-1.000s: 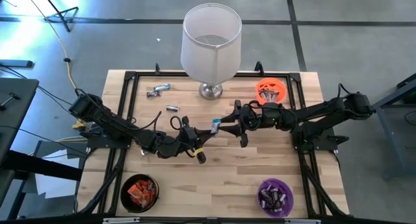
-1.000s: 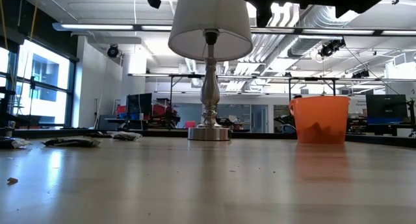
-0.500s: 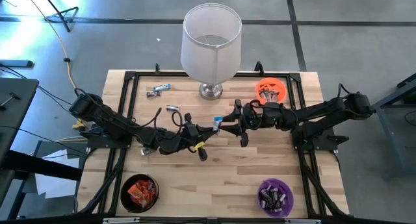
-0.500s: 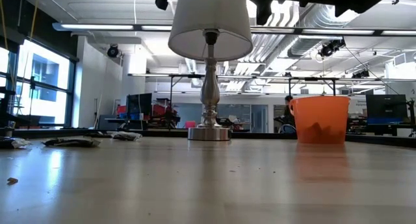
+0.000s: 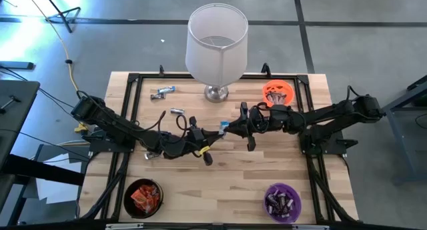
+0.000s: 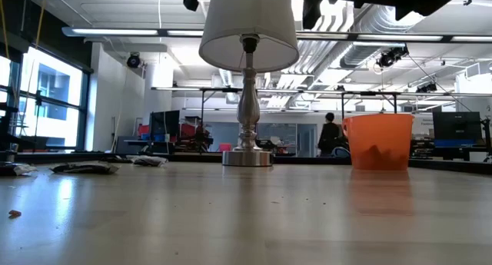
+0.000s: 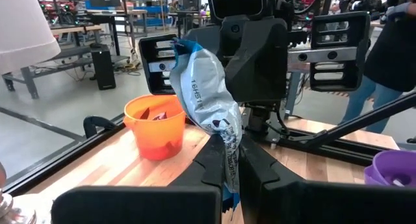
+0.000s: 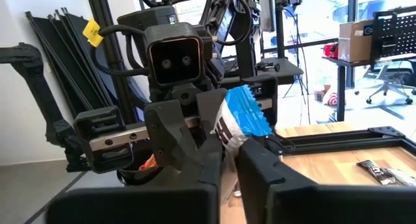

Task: Sort candy
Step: Put the white chocolate bar into the orange bucket

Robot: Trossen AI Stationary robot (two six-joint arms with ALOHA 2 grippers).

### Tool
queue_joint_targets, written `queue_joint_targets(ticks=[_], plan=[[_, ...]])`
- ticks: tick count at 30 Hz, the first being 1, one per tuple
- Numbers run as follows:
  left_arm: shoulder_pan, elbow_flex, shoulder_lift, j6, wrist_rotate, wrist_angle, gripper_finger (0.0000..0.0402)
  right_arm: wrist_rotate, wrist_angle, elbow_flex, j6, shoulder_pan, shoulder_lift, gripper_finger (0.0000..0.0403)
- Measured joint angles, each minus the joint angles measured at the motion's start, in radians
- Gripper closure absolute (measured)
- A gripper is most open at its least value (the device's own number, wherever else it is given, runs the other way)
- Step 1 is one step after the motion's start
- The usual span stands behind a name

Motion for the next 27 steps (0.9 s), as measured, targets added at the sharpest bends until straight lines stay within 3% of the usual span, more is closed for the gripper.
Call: queue_joint_targets(ticks=[9, 19, 23, 27], plan=[[-0.015, 0.0, -0.001, 0.066, -0.004, -0.002, 0.0392, -0.013, -0.01, 0.0, 0.019, 0.0, 0.0, 0.0398], [-0.039, 0.0, -0.004, 0.241, -0.025, 0.0, 0.0311, -0.009, -0.014, 0.001, 0.021, -0.001, 0.0, 0.04], [-0.048, 0.0, -0.005, 0.295, -0.12, 0.001, 0.0285, 0.016, -0.046, 0.001, 0.019, -0.009, -0.015, 0.0401], [-0.074, 0.0, -0.005, 0.364, -0.256, -0.002, 0.0272, 0.085, -0.205, 0.001, 0.02, -0.038, -0.086, 0.0402]])
